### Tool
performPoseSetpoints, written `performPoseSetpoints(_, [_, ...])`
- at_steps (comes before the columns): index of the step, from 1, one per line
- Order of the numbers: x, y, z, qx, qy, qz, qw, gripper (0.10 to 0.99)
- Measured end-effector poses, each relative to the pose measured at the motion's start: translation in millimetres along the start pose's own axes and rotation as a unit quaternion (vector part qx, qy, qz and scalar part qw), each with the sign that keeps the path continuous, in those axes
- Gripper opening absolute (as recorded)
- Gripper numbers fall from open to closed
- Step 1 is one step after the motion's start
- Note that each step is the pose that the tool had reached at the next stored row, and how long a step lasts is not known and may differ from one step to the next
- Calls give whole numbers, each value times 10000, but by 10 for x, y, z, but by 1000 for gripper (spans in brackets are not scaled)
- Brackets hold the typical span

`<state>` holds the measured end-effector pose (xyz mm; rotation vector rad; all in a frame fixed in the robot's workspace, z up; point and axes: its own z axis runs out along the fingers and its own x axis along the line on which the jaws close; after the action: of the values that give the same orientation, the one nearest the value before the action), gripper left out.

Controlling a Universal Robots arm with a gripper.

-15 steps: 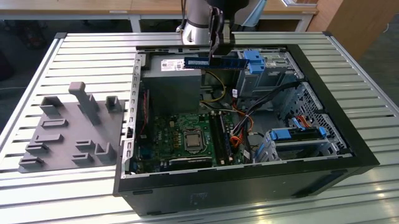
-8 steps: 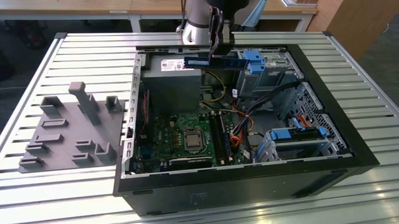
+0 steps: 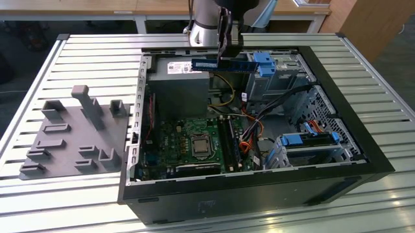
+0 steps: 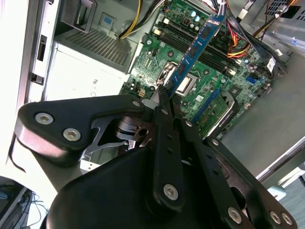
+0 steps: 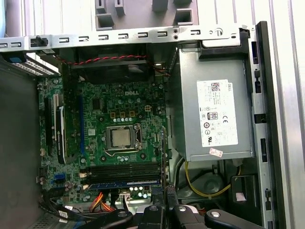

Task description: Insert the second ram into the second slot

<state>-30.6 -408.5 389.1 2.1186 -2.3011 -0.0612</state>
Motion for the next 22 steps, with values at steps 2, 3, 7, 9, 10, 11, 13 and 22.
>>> performPoseSetpoints(2, [0, 0, 0, 0, -1, 16, 10000, 137])
performPoseSetpoints(3, [0, 0, 0, 0, -1, 23, 10000, 137])
performPoseSetpoints(7, [0, 0, 0, 0, -2, 50, 10000, 137])
performPoseSetpoints(9, [0, 0, 0, 1, -2, 62, 10000, 137])
performPoseSetpoints(10, [0, 0, 0, 1, -2, 67, 10000, 137])
performPoseSetpoints(11, [0, 0, 0, 1, -3, 72, 10000, 137])
performPoseSetpoints(13, [0, 0, 0, 1, -3, 82, 10000, 137])
performPoseSetpoints(22, [0, 0, 0, 2, -4, 118, 9999, 137])
